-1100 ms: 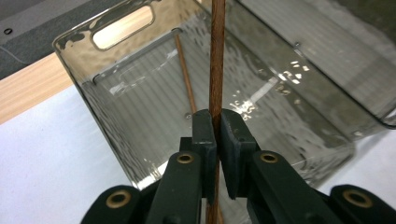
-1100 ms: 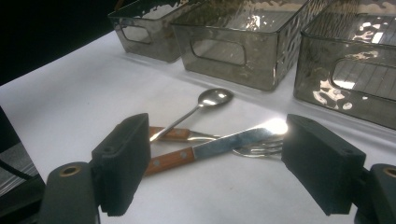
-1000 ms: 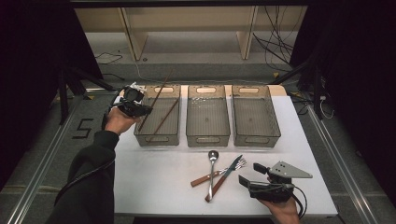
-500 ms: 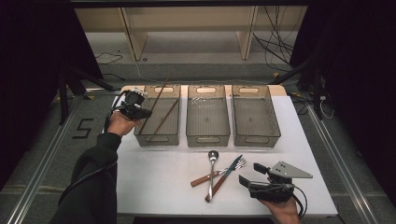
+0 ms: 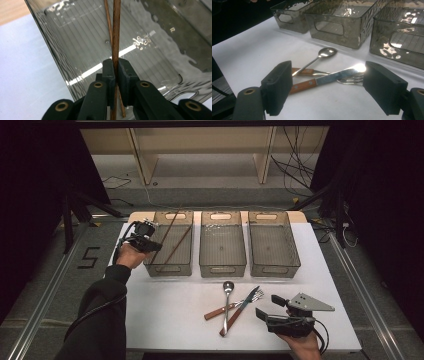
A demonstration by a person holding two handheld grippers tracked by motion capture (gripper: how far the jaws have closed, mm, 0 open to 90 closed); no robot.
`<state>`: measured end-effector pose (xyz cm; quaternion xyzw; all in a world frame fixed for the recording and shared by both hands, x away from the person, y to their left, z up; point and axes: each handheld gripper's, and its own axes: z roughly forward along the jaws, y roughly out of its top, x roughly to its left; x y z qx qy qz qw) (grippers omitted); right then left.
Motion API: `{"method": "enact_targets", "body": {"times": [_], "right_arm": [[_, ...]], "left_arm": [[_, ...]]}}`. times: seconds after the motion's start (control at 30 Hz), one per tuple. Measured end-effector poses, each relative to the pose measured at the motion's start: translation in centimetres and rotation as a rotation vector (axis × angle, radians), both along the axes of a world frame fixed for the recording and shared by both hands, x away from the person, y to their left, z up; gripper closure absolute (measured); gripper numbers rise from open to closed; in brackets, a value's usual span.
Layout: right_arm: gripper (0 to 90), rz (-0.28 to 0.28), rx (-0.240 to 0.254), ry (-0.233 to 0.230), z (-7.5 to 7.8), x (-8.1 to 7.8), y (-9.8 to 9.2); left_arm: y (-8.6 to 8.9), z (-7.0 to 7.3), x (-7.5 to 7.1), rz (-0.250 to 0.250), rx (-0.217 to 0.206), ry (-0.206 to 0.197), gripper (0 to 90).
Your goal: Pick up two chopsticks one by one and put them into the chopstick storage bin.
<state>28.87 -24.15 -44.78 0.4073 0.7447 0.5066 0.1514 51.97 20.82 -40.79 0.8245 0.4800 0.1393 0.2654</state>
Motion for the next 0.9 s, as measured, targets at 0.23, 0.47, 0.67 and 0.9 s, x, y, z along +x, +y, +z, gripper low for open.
{"method": "enact_targets", "body": {"times": [0.23,0.47,0.67,0.9], "right_arm": [[24.6,0.0,0.0,-0.001,0.0,0.0,0.0],[24.6,0.0,0.0,0.001,0.0,0.0,0.0],[24.6,-0.001,0.001,0.003,0.0,0.0,0.0],[24.4,0.006,0.002,0.011,0.1,-0.1,0.2]], "left_arm": [[0.0,-0.4,0.1,0.01,-0.011,0.03,82.3],[0.2,0.0,-0.3,0.015,-0.038,0.026,57.8],[0.0,1.0,-1.6,0.032,-0.091,-0.003,35.0],[-0.3,2.0,-4.1,0.024,-0.132,-0.057,24.7]]}}
